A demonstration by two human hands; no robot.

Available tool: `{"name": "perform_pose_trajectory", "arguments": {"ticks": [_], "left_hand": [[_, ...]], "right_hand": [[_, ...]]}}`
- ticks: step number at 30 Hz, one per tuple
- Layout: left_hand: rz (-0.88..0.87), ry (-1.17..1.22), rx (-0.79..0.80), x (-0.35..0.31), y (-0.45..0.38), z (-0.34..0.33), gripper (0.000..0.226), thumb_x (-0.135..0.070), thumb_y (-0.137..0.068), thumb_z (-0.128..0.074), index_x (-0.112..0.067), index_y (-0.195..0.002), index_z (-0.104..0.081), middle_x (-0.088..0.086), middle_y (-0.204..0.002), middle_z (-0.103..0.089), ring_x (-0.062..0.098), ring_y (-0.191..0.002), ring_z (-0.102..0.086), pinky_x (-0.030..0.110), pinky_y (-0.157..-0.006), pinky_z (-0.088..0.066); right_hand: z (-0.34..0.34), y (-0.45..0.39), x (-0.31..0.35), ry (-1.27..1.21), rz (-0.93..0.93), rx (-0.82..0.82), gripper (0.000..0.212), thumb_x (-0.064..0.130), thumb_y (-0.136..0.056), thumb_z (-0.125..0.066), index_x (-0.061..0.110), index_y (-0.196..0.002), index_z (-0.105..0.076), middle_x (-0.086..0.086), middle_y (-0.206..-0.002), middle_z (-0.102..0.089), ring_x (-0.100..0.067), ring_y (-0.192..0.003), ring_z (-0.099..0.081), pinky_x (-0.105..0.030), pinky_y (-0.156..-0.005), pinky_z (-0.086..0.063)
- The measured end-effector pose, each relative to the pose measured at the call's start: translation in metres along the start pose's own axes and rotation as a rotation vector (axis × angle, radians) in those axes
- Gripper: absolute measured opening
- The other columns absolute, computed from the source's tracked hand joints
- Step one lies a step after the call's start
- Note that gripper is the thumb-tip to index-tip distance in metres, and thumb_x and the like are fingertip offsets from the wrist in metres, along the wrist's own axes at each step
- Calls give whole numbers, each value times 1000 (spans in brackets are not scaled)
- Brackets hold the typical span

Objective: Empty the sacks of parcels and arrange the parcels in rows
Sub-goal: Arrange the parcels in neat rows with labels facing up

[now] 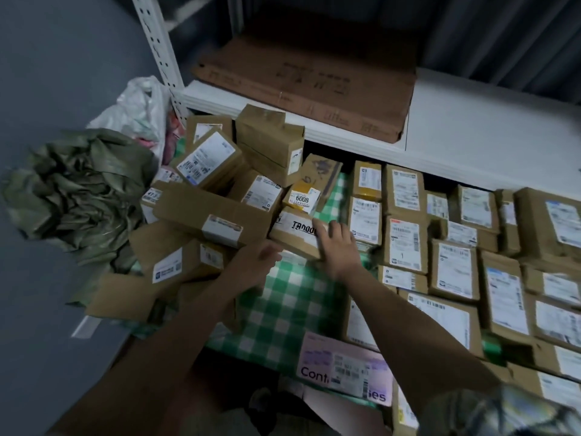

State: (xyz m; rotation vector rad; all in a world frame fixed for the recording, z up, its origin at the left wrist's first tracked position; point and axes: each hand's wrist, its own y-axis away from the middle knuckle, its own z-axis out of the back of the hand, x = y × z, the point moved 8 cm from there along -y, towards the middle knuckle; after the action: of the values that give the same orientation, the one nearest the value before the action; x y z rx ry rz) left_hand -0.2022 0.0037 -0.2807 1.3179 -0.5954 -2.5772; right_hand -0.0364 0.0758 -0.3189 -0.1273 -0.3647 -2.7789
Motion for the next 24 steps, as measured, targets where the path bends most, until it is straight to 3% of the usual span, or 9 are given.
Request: {"name": "perform_pose_trajectory", "arguments": {"ticks": [3, 5, 6, 8, 10, 14, 18, 21, 24], "left_hand": [[10, 71, -56, -6, -11, 3, 19, -26, -100, -45, -24, -114, -58, -7, -107, -56, -3, -83, -49, 15, -63, -37], [12, 124, -108, -14, -15, 5, 24, -31, -101, -41, -23, -119, -55, -4, -107, -55, -1, -83, -49, 17, -63, -35], [17, 156, -123, -22, -16, 5, 28, -35, -102, -39, -23, -122, -53, -2, -106, -55, 3, -84, -50, 19, -65, -37], [22, 271, -107, -37, -20, -4, 30, -44, -102, -35, -27, -121, -50, -2, -109, -56, 11, -94, -54, 28, -78, -43], [-9, 402, -36, -54, -25, -17, 27, -50, -100, -34, -34, -116, -47, -7, -115, -56, 15, -107, -54, 36, -96, -43], [-45, 640, 84, -78, -31, -43, 45, -46, -98, -38, -26, -138, -39, -5, -121, -56, 21, -120, -55, 39, -100, -47], [-21, 789, 70, -73, -37, -47, 41, -38, -95, -52, -23, -132, -47, -1, -121, -63, 18, -109, -63, 33, -87, -54], [-8, 735, 37, -62, -38, -41, 36, -34, -93, -57, -20, -126, -52, 2, -116, -67, 17, -101, -66, 35, -84, -55], [-4, 575, 91, -47, -31, -44, 14, -29, -94, -59, -28, -108, -56, -2, -107, -68, 17, -97, -66, 33, -82, -54]], "right_hand": [[21, 15, -23, -493, -66, -13, 79, 37, -83, -70, 27, -148, -26, -12, -136, -37, -28, -124, -38, -31, -94, -43], [29, 34, -33, -1134, -180, 2, 39, 29, -93, -60, 26, -130, -48, -7, -124, -51, -22, -110, -53, -21, -79, -49], [27, 42, -35, -1431, -257, 56, 26, 34, -96, -54, 26, -121, -54, -7, -122, -58, -24, -109, -58, -26, -84, -52], [18, 55, -36, -1840, -333, 182, 44, 54, -85, -55, 22, -116, -59, -12, -119, -65, -30, -111, -61, -43, -97, -51], [13, 61, -29, -2027, -330, 286, 68, 64, -66, -67, 16, -115, -65, -18, -117, -66, -32, -105, -64, -46, -96, -52], [2, 67, -24, -2167, -322, 386, 73, 65, -76, -52, 12, -125, -60, -20, -118, -65, -30, -97, -68, -41, -88, -55], [-3, 68, -25, -2161, -281, 437, 81, 59, -68, -66, 9, -130, -59, -24, -120, -64, -36, -103, -66, -45, -95, -52], [-12, 69, -39, -1965, -354, 341, 56, 48, -79, -53, 13, -120, -65, -22, -125, -62, -35, -107, -62, -44, -99, -47], [-26, 75, -69, -1801, -478, 142, 40, 39, -94, -48, 13, -122, -61, -13, -114, -68, -26, -101, -63, -36, -88, -52]]}}
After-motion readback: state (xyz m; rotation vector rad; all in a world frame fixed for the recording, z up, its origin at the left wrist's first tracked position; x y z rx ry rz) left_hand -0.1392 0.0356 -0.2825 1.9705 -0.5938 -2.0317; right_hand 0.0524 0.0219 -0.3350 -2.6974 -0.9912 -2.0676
